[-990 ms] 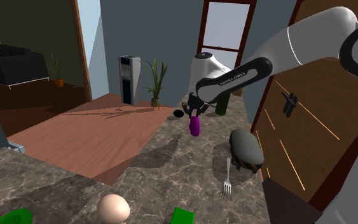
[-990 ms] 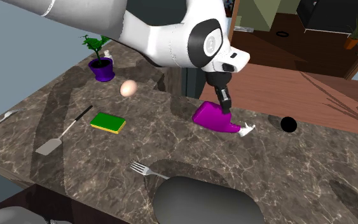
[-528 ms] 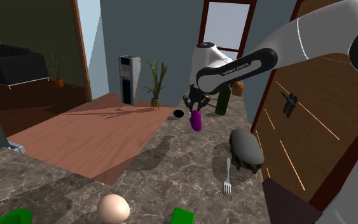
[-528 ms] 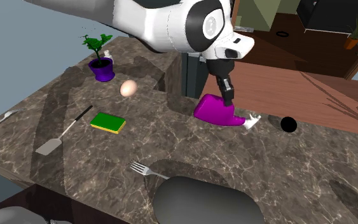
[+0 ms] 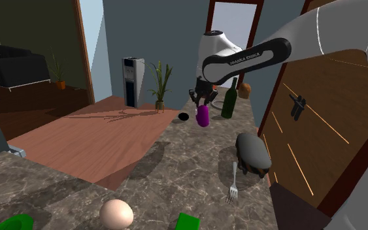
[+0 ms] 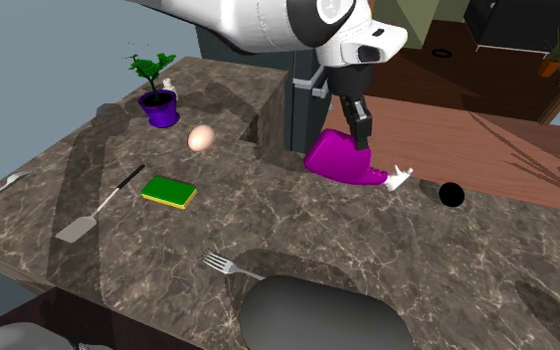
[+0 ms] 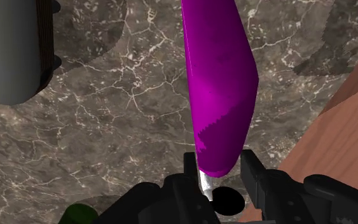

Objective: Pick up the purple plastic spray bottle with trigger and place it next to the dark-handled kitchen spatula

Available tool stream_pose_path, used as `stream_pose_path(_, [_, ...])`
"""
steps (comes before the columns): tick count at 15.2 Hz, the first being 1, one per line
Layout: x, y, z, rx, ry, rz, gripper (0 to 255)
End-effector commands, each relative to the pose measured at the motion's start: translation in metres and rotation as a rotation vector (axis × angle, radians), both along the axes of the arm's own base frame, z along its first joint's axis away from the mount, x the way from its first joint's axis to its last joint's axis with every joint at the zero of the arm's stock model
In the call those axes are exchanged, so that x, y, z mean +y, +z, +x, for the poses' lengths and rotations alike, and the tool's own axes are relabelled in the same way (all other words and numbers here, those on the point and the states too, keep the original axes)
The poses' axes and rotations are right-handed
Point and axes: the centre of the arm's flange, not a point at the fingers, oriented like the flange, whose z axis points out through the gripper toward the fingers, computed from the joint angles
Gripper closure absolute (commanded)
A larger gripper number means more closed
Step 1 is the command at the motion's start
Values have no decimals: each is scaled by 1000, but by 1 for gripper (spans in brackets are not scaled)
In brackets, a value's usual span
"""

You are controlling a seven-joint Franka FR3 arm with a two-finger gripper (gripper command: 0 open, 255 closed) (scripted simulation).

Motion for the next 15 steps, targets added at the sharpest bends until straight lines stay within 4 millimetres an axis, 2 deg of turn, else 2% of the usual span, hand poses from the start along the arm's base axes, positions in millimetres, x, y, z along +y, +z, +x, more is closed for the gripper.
stream_pose_path(1, [0, 9, 0, 0, 0, 0, 255])
stream_pose_path(15, [0, 83, 0, 0, 0, 0, 255])
